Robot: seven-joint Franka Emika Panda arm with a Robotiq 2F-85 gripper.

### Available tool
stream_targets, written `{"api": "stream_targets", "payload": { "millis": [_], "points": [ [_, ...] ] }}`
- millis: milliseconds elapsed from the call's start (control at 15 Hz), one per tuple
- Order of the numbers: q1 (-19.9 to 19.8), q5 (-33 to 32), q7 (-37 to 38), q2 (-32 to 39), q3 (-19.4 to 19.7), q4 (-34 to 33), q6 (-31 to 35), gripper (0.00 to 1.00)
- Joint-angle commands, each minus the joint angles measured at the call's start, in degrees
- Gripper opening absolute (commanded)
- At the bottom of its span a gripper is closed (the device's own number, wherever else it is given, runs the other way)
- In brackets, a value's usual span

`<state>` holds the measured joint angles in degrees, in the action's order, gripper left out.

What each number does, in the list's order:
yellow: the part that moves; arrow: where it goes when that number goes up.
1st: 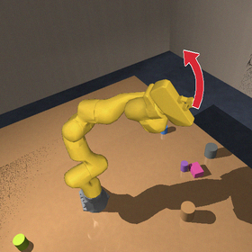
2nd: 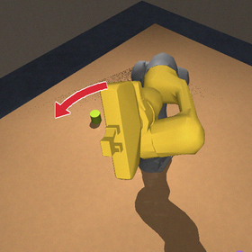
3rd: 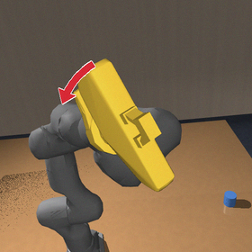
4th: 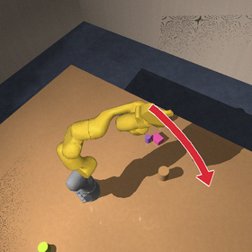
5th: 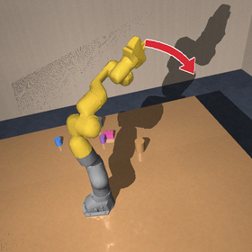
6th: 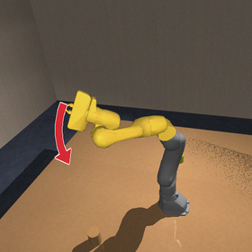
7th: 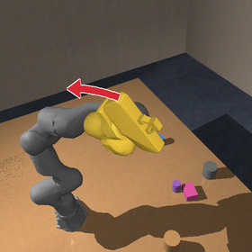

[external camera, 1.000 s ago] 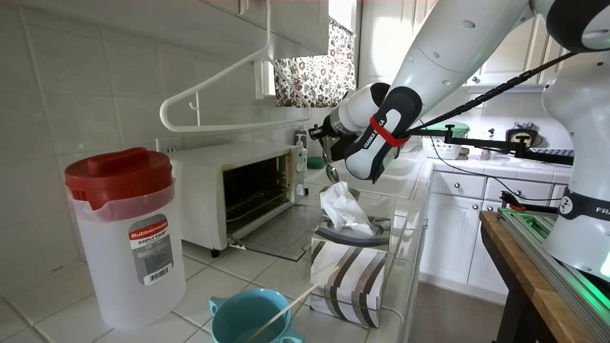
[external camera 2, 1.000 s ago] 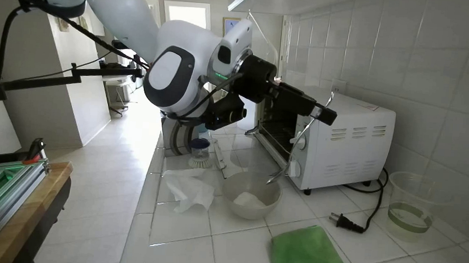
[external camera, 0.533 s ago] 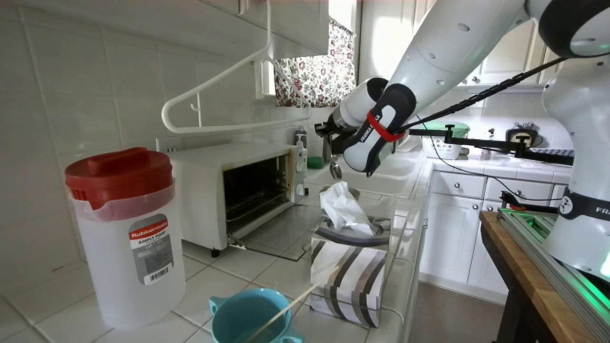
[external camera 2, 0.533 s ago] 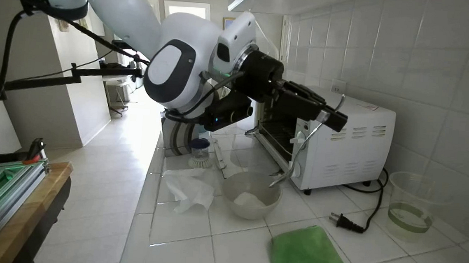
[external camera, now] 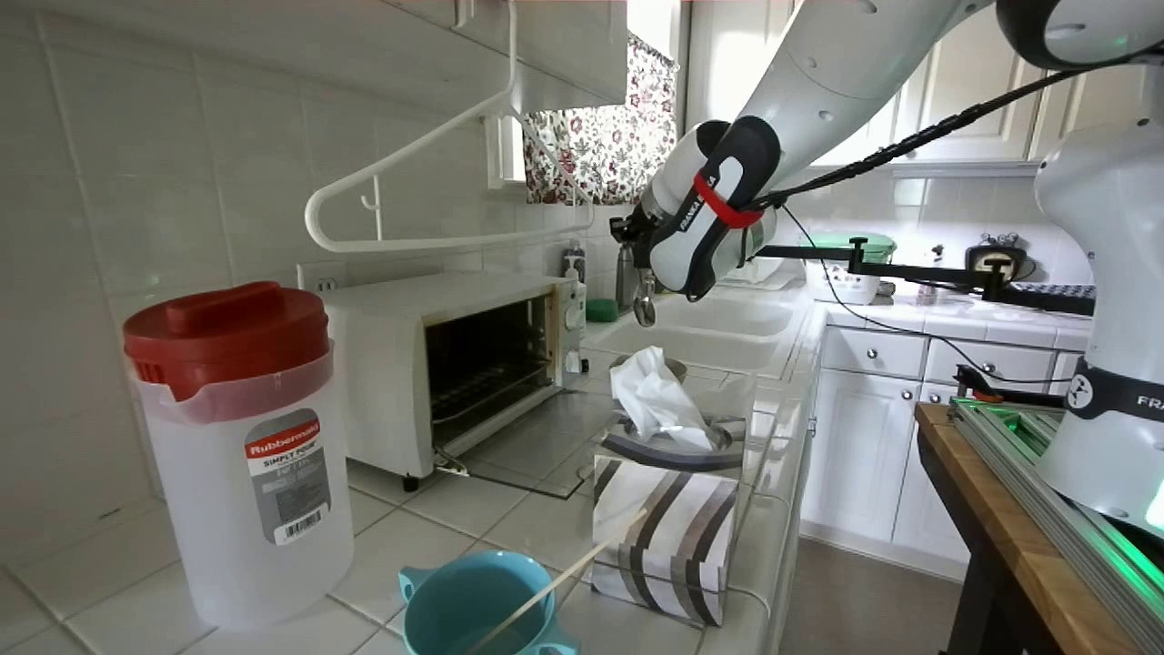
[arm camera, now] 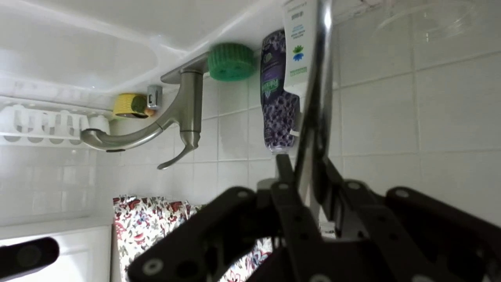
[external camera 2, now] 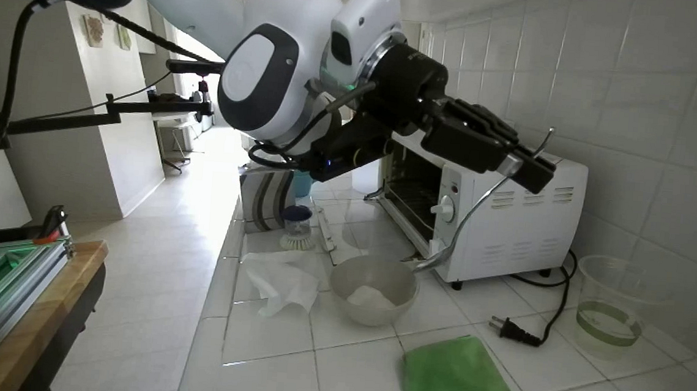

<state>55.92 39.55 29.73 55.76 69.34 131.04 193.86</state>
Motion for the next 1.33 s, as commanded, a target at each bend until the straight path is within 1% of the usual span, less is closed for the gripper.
{"api": "stream_targets", "payload": {
  "millis": [0,333,533,1000,1267],
  "points": [
    [-1.67,-1.8,-0.87,-6.43,-2.12,-1.01,-3.68,0.05],
    [-3.26,-2.12,-1.6,-9.42,-3.18,-2.17,-9.98,0.05],
    [-4.94,-2.73,-1.82,-11.63,-4.23,-2.74,-13.13,0.05],
    [-7.95,-6.73,-0.18,-13.86,-6.21,-3.31,-17.1,0.05],
    [-11.69,-9.43,-0.08,-15.61,-6.17,-3.04,-18.86,0.05]
  ]
}}
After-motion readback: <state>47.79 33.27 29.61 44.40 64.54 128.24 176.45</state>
